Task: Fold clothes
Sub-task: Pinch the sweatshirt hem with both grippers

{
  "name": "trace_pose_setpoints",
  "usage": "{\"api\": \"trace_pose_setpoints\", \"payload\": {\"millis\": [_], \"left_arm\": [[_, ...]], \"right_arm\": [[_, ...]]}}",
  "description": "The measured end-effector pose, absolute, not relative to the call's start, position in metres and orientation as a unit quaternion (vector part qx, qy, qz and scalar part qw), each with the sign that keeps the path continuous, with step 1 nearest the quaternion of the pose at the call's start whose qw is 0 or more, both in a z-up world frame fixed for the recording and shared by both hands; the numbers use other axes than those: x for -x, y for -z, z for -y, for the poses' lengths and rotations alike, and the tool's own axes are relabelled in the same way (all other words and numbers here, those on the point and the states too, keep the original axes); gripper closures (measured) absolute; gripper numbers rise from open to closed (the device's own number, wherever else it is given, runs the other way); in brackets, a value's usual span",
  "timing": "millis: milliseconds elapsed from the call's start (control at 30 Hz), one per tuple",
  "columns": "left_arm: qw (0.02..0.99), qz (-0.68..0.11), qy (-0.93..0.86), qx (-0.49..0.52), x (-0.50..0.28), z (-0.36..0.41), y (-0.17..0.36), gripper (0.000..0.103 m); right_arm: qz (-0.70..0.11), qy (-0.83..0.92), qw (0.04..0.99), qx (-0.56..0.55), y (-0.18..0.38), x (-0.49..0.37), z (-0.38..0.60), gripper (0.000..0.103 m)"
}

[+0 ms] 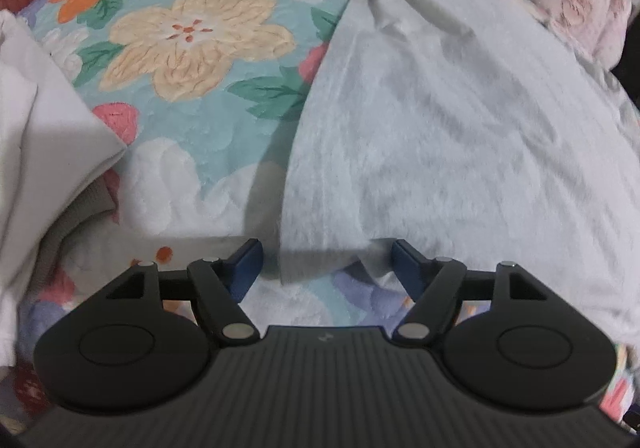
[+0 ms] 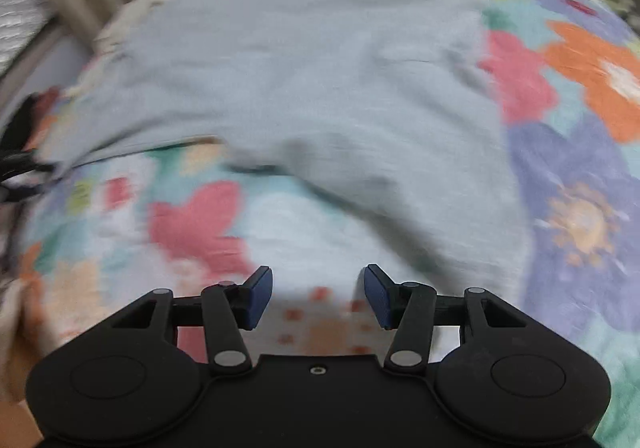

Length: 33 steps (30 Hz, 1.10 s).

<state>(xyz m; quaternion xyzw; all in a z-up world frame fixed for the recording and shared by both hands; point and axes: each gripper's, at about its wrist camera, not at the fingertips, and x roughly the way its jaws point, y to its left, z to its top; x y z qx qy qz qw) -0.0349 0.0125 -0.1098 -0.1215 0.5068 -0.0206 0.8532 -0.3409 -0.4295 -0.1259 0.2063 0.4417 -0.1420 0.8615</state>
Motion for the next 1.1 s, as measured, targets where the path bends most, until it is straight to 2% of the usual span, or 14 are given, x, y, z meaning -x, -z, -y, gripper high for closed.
{"api": "trace_pose_setpoints", "payload": {"millis": [33,100,200,400,433,467,500,633,700,867,967,1000,1067,1100], "left_arm": [[0.863,-0.490,0.041,0.114,0.035,-0.008,0.107,0.043],[0.878,-0.467,0.053,0.088,0.037,0.001,0.099,0.072],[0.890,-0.439,0.078,0.093,0.042,0.007,0.089,0.089],[0.897,-0.423,0.090,0.091,0.047,0.011,0.086,0.092],[0.901,-0.418,0.092,0.077,0.049,0.017,0.084,0.095],[0.904,-0.410,0.093,0.073,0.051,0.019,0.081,0.095],[0.908,-0.403,0.094,0.071,0.053,0.021,0.077,0.096],[0.918,-0.362,0.079,0.143,0.069,-0.003,0.051,0.096],[0.916,-0.376,0.054,0.130,0.073,-0.007,0.053,0.096],[0.892,-0.443,0.012,0.094,0.067,-0.001,0.084,0.097],[0.883,-0.461,-0.005,0.085,0.058,0.003,0.094,0.096],[0.883,-0.463,-0.006,0.083,0.058,0.004,0.094,0.093],[0.880,-0.468,-0.013,0.084,0.058,0.002,0.094,0.078],[0.879,-0.468,-0.015,0.093,0.059,-0.002,0.095,0.058]], "right_arm": [[-0.427,0.176,0.865,-0.198,0.126,0.345,0.432,0.046],[-0.392,0.222,0.872,-0.193,0.125,0.351,0.441,0.046],[-0.354,0.202,0.875,-0.261,0.130,0.360,0.458,0.046],[-0.301,0.175,0.884,-0.311,0.135,0.357,0.466,0.045],[-0.300,0.176,0.889,-0.300,0.132,0.353,0.466,0.054],[-0.300,0.177,0.892,-0.288,0.129,0.347,0.467,0.065],[-0.293,0.175,0.897,-0.280,0.122,0.344,0.467,0.094],[-0.227,0.139,0.929,-0.257,0.086,0.354,0.461,0.094],[-0.210,0.124,0.939,-0.242,0.072,0.364,0.458,0.094],[-0.294,0.183,0.914,-0.211,0.098,0.366,0.454,0.094],[-0.320,0.194,0.892,-0.253,0.123,0.366,0.458,0.092],[-0.318,0.189,0.888,-0.275,0.128,0.368,0.461,0.087],[-0.314,0.179,0.883,-0.299,0.134,0.370,0.464,0.082],[-0.314,0.175,0.882,-0.305,0.135,0.370,0.465,0.065]]}}
